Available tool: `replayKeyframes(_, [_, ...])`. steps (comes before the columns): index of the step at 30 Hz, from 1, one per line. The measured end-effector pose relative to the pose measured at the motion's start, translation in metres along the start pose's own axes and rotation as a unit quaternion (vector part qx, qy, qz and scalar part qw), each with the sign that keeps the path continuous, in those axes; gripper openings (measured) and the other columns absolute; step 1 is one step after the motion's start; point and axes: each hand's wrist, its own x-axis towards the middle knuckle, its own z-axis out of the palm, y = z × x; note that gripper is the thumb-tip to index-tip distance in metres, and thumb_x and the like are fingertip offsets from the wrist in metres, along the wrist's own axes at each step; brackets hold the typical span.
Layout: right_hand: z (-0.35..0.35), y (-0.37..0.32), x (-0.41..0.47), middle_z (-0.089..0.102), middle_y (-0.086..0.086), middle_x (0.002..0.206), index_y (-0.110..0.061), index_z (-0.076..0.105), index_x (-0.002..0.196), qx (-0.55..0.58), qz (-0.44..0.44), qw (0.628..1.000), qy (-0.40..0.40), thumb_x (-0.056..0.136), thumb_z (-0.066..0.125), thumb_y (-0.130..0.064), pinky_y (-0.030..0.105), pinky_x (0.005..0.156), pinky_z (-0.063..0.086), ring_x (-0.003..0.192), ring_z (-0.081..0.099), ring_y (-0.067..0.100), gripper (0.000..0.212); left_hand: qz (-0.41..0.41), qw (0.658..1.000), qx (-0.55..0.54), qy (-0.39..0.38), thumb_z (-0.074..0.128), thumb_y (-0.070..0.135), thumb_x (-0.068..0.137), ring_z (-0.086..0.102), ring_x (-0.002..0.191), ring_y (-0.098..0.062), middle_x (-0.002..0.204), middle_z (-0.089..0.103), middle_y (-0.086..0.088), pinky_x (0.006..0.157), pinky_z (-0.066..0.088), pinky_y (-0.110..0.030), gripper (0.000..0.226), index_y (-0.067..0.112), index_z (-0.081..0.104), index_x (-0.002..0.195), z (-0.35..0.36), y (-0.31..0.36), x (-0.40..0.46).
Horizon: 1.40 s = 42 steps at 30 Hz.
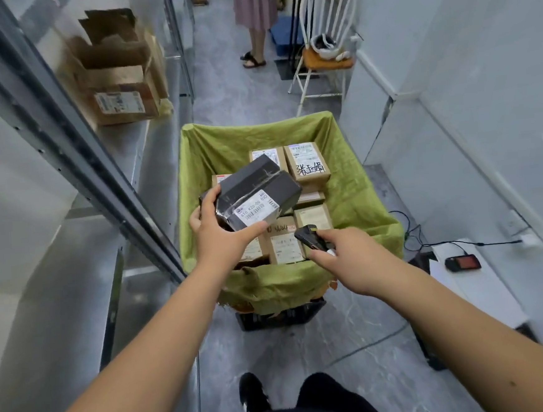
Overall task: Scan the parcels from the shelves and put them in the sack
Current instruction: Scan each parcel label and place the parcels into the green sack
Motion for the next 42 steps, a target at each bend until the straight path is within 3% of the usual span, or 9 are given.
replayKeyframes(5, [-0.012, -0.014, 0.058, 0.058, 0.003, 0.086, -0.029, 0.064, 0.12, -0.004, -0.02, 1.0, -0.006, 0.1, 0.055, -0.049, 0.03, 0.055, 0.036, 0.073, 0.06, 0.021, 0.03, -0.035, 0.999, -0.021, 0.025, 0.098, 0.046, 0.056, 0.04, 0.137, -0.019, 0.156, 0.022, 0.0, 0.107, 0.033, -0.031, 0.102, 0.081, 0.03, 0.124, 0.009, -0.006, 0.045])
replayKeyframes(13, [-0.023, -0.027, 0.155, 0.067, 0.007, 0.114, -0.025, 0.065, 0.125, -0.008, -0.08, 0.995, -0.053, 0.099, 0.056, -0.05, 0.042, 0.09, 0.054, 0.104, 0.063, 0.027, 0.037, -0.126, 0.981, -0.065, 0.135, 0.099, 0.042, 0.059, 0.043, 0.117, -0.009, 0.156, 0.025, 0.0, 0.103, 0.036, -0.027, 0.107, 0.063, 0.036, 0.142, 0.025, -0.012, 0.118])
replayKeyframes(18, [-0.033, -0.023, 0.202, 0.066, -0.003, 0.091, -0.023, 0.067, 0.116, 0.002, -0.093, 0.993, -0.076, 0.098, 0.058, -0.049, 0.038, 0.076, 0.057, 0.078, 0.063, 0.015, 0.033, -0.197, 0.957, -0.095, 0.192, 0.1, 0.04, 0.058, 0.048, 0.119, -0.016, 0.158, 0.018, -0.005, 0.103, 0.037, -0.028, 0.111, 0.057, 0.034, 0.146, 0.053, -0.008, 0.157])
replayKeyframes(21, [-0.039, -0.019, 0.223, 0.063, -0.005, 0.087, -0.025, 0.067, 0.117, 0.004, -0.094, 0.992, -0.09, 0.099, 0.059, -0.046, 0.037, 0.077, 0.056, 0.076, 0.062, 0.015, 0.029, -0.238, 0.937, -0.103, 0.232, 0.098, 0.044, 0.058, 0.051, 0.095, -0.002, 0.157, 0.012, -0.006, 0.096, 0.04, -0.027, 0.107, 0.052, 0.035, 0.144, 0.071, -0.007, 0.176])
replayKeyframes(23, [-0.041, -0.017, 0.235, 0.066, -0.002, 0.093, -0.026, 0.066, 0.115, -0.006, -0.096, 0.991, -0.098, 0.1, 0.059, -0.046, 0.037, 0.075, 0.055, 0.078, 0.063, 0.016, 0.025, -0.264, 0.928, -0.109, 0.241, 0.095, 0.043, 0.062, 0.042, 0.087, 0.008, 0.157, 0.012, -0.006, 0.094, 0.042, -0.028, 0.098, 0.05, 0.037, 0.141, 0.08, -0.011, 0.184])
replayKeyframes(30, [-0.035, -0.011, 0.254, 0.064, -0.007, 0.09, -0.027, 0.065, 0.111, -0.013, -0.09, 0.988, -0.121, 0.1, 0.058, -0.048, 0.03, 0.064, 0.05, 0.075, 0.062, 0.011, 0.025, -0.314, 0.931, -0.035, 0.184, 0.082, 0.037, 0.084, 0.049, 0.078, -0.001, 0.147, 0.035, -0.004, 0.08, 0.037, -0.023, 0.043, 0.037, 0.053, 0.115, 0.088, -0.029, 0.186])
replayKeyframes(34, [-0.025, -0.014, 0.254, 0.063, -0.009, 0.091, -0.031, 0.065, 0.114, -0.011, -0.084, 0.988, -0.132, 0.098, 0.058, -0.051, 0.025, 0.063, 0.048, 0.075, 0.06, 0.008, 0.027, -0.275, 0.946, 0.115, 0.125, 0.076, 0.039, 0.089, 0.057, 0.108, -0.02, 0.137, 0.048, 0.001, 0.088, 0.036, -0.028, 0.019, 0.032, 0.061, 0.099, 0.073, -0.041, 0.175])
replayKeyframes(40, [-0.012, -0.022, 0.241, 0.06, -0.003, 0.096, -0.027, 0.062, 0.112, -0.024, -0.066, 0.989, -0.128, 0.1, 0.054, -0.049, 0.036, 0.069, 0.055, 0.077, 0.062, 0.015, 0.027, -0.189, 0.955, 0.224, 0.048, 0.07, 0.043, 0.092, 0.044, 0.137, -0.025, 0.155, 0.038, 0.001, 0.109, 0.046, -0.043, 0.037, 0.032, 0.062, 0.126, 0.052, -0.038, 0.152])
replayKeyframes(42, [-0.007, -0.024, 0.233, 0.057, 0.001, 0.106, -0.025, 0.06, 0.126, -0.023, -0.055, 0.991, -0.119, 0.101, 0.054, -0.048, 0.037, 0.075, 0.051, 0.085, 0.058, 0.019, 0.034, -0.162, 0.951, 0.264, 0.016, 0.069, 0.046, 0.092, 0.039, 0.142, -0.026, 0.159, 0.035, 0.0, 0.113, 0.043, -0.049, 0.044, 0.033, 0.059, 0.132, 0.044, -0.033, 0.141])
